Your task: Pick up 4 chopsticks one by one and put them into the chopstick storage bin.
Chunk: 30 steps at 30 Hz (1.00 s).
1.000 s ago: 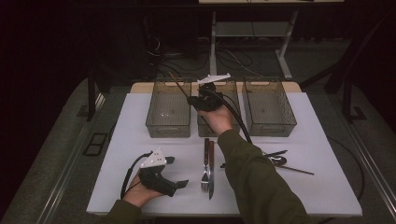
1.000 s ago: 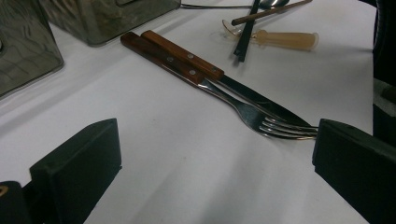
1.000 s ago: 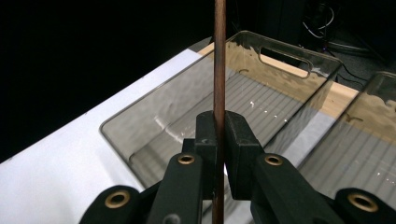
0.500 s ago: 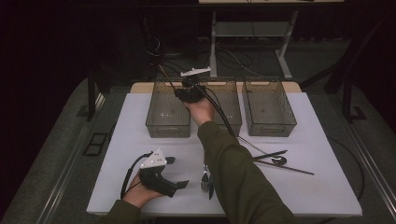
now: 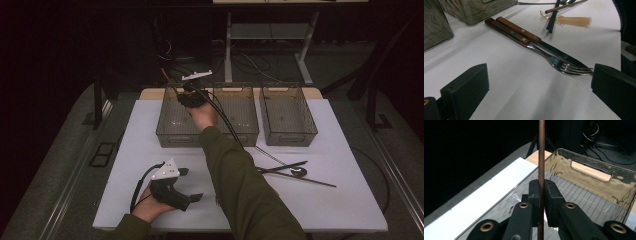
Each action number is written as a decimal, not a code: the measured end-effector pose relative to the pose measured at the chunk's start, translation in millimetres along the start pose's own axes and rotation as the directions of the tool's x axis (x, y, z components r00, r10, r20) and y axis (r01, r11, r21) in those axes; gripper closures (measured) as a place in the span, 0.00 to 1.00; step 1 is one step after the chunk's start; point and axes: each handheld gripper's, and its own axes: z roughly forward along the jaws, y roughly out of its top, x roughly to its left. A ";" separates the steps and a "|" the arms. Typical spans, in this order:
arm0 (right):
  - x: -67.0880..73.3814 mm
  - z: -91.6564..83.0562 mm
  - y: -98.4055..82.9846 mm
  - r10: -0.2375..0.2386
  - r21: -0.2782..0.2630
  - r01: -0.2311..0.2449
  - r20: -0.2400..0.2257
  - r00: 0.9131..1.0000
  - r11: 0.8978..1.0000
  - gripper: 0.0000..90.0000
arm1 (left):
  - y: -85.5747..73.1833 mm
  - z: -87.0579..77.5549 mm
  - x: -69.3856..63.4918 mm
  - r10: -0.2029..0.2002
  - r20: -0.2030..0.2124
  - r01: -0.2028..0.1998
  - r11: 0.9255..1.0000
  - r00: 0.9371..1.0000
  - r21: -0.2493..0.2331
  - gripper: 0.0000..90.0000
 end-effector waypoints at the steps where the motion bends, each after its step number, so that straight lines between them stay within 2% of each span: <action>1: 1.0 2.2 -0.2 -0.003 0.006 0.003 0.006 1.000 1.000 0.93 | 0.0 -0.1 0.0 0.001 0.001 -0.001 1.000 1.000 0.000 0.00; 3: 0.5 6.7 -2.7 -0.014 0.018 0.014 0.013 1.000 1.000 0.91 | -0.1 -0.9 0.5 0.001 0.002 -0.001 1.000 1.000 -0.002 0.00; 5: -0.8 10.0 -6.1 -0.008 0.031 0.008 0.029 1.000 1.000 0.73 | -0.3 -1.8 1.1 -0.002 0.000 0.002 1.000 1.000 -0.003 0.00; 10: -4.8 6.2 -9.2 0.005 0.043 -0.006 0.038 0.999 0.999 0.58 | -0.3 -1.9 0.8 -0.010 0.000 0.010 1.000 1.000 -0.012 0.00; 14: -6.7 -5.5 -10.5 -0.016 0.060 0.014 0.028 0.999 0.998 0.53 | -0.4 -0.9 0.9 0.002 -0.004 -0.002 1.000 1.000 0.003 0.00; 17: -11.0 -18.0 -13.6 -0.012 0.067 0.012 -0.011 1.000 0.998 0.49 | -0.4 -0.7 1.0 -0.003 -0.005 0.003 1.000 1.000 -0.003 0.00; 25: -25.0 -58.4 -25.4 -0.021 0.053 0.025 -0.074 0.997 0.998 0.42 | -0.5 -1.3 3.5 -0.008 -0.022 0.008 1.000 1.000 -0.008 0.00; 30: -34.0 -82.5 -34.4 -0.049 0.054 0.055 -0.107 0.993 0.997 0.39 | -0.9 -1.4 5.5 -0.015 -0.040 0.014 1.000 0.999 -0.013 0.00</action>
